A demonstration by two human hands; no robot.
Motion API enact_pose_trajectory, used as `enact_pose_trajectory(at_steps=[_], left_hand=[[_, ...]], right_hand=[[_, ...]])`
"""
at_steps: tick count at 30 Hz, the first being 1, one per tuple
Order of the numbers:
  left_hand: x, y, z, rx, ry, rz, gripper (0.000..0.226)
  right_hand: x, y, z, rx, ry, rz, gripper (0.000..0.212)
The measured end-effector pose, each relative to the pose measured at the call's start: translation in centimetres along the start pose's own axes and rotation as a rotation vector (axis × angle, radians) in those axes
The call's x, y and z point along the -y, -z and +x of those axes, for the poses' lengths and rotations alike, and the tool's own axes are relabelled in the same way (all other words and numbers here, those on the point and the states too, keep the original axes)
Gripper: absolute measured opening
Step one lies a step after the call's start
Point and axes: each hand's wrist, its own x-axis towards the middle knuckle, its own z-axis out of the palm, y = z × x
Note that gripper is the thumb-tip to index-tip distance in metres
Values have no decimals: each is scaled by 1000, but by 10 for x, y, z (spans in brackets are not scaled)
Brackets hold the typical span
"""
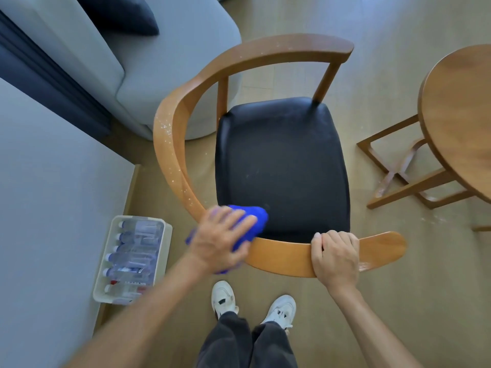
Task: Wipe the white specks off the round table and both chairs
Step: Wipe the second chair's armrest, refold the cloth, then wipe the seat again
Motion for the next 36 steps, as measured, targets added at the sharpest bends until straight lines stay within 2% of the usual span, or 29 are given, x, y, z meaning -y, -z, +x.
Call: enact_pose_trajectory(at_steps=[4,7,10,14,17,19,23,29,32,36], left_hand=[[115,42,16,155,-242,281,43],[127,47,32,167,-192,328,43],[87,33,22,92,10,224,39],[-16,-1,1,41,243,-32,38],[-60,-16,-1,53,326,-45,41],[-55,-15,1,46,260,-37,41],[3,-2,1,60,-53,-36,40],[145,65,52,173,-266,272,39],[170,78,77,212,-247,281,42],[165,71,77,128,-135,230,40]], right_hand=[[0,-1,-1,9,-13,2,42],[1,-1,0,-13,-19,2,41],[5,0,2,-12,-25,-7,40],[6,0,2,-1,-35,-26,41],[6,1,2,10,-36,-19,41],[5,3,2,16,-25,-11,41],[4,4,1,47,2,-23,41],[3,5,1,58,-5,-51,40],[3,5,-1,37,-10,-58,41],[4,6,-2,37,-28,-89,43]])
